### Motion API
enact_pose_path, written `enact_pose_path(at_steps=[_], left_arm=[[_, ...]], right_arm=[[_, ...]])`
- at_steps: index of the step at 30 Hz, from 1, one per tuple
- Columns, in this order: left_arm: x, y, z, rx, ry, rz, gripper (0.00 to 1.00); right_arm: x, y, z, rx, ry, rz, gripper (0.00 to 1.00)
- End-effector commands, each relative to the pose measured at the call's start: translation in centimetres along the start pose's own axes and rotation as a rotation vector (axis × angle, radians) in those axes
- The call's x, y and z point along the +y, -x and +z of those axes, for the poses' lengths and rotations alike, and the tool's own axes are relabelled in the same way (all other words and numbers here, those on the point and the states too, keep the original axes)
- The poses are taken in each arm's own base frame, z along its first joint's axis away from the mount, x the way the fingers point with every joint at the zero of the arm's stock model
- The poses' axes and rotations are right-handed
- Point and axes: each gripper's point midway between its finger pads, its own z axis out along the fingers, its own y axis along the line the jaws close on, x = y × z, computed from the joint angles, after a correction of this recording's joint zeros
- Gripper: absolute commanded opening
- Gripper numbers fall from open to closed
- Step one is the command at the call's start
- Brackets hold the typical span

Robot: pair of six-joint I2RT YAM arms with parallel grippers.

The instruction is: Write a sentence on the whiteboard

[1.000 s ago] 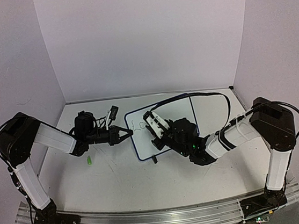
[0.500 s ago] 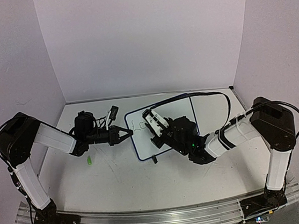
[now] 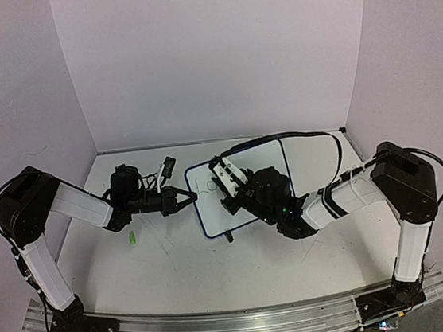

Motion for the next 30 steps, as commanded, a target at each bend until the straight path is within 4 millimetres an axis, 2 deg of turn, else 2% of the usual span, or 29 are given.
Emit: enact_pose_path(at_steps=[1, 5, 8, 13, 15, 20, 25, 30], left_arm=[[-0.2, 1.4, 0.1, -0.02, 0.01, 0.073, 0.0], [-0.1, 1.4, 0.1, -0.02, 0.011, 0.073, 0.0], [-0.1, 1.3, 0.1, -0.019, 0.012, 0.072, 0.0], [-0.2, 1.4, 0.0, -0.022, 0.014, 0.076, 0.0], [-0.2, 1.4, 0.0, -0.022, 0.014, 0.075, 0.0], [-0.2, 1.3, 0.0, -0.018, 0.011, 0.071, 0.0], [-0.2, 1.3, -0.1, -0.018, 0.013, 0.071, 0.0], [-0.2, 1.5, -0.1, -0.019, 0.017, 0.079, 0.0]], right_arm=[[0.9, 0.7, 0.7, -0.022, 0.038, 0.022, 0.0], [1.5, 0.3, 0.8, -0.006, 0.051, 0.017, 0.0], [1.3, 1.0, 0.3, -0.02, 0.055, 0.027, 0.0], [-1.3, 3.7, -2.7, -0.093, -0.005, 0.07, 0.0], [-2.3, 3.9, -3.3, -0.097, -0.027, 0.076, 0.0], [-3.4, 2.4, -2.7, -0.063, -0.056, 0.056, 0.0], [-2.6, 2.2, -1.4, -0.051, -0.025, 0.028, 0.0], [-2.2, 2.2, -1.2, -0.053, -0.011, 0.026, 0.0]])
